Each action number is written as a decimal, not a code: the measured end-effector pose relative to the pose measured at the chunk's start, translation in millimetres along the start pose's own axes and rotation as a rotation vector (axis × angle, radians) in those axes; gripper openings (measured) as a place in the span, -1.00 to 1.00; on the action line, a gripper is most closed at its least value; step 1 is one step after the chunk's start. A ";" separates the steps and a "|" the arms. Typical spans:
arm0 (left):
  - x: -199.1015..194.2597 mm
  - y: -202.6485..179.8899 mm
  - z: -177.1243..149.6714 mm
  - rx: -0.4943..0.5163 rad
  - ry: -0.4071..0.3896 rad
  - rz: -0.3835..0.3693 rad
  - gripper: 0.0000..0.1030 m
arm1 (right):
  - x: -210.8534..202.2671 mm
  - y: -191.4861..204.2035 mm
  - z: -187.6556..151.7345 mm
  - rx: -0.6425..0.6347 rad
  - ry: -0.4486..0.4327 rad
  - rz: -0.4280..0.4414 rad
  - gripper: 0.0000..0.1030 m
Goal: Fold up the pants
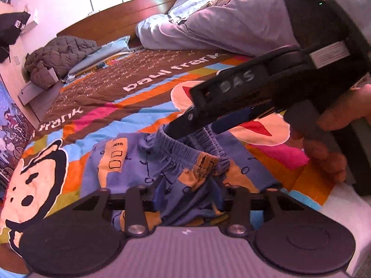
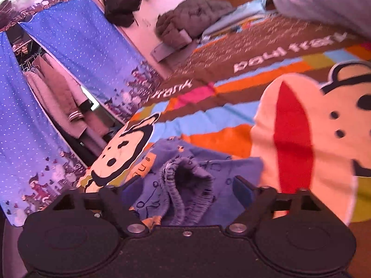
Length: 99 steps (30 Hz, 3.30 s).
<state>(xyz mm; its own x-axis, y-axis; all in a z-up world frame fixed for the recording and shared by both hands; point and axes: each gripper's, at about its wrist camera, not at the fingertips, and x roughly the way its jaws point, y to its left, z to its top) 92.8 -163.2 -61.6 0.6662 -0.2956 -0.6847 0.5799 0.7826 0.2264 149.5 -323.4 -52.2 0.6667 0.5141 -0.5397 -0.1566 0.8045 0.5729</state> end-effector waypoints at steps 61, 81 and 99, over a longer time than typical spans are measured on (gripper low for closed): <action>10.7 114.1 -18.6 -0.441 0.126 0.154 0.95 | -2.8 37.0 -29.2 -0.145 -0.023 -0.532 0.98; 0.8 117.1 -63.6 -0.608 0.157 0.110 0.98 | -14.2 49.0 -70.9 -0.134 0.045 -0.469 0.98; -9.0 139.6 -52.6 -0.547 0.010 -0.025 0.99 | -26.2 28.6 -37.0 -0.094 -0.020 -0.247 0.99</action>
<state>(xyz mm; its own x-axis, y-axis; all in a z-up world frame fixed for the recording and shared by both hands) 143.0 -22.4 -60.3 0.6496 -0.3142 -0.6923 0.2649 0.9471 -0.1813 100.5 -302.8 -44.5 0.7069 0.2932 -0.6437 -0.0534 0.9296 0.3648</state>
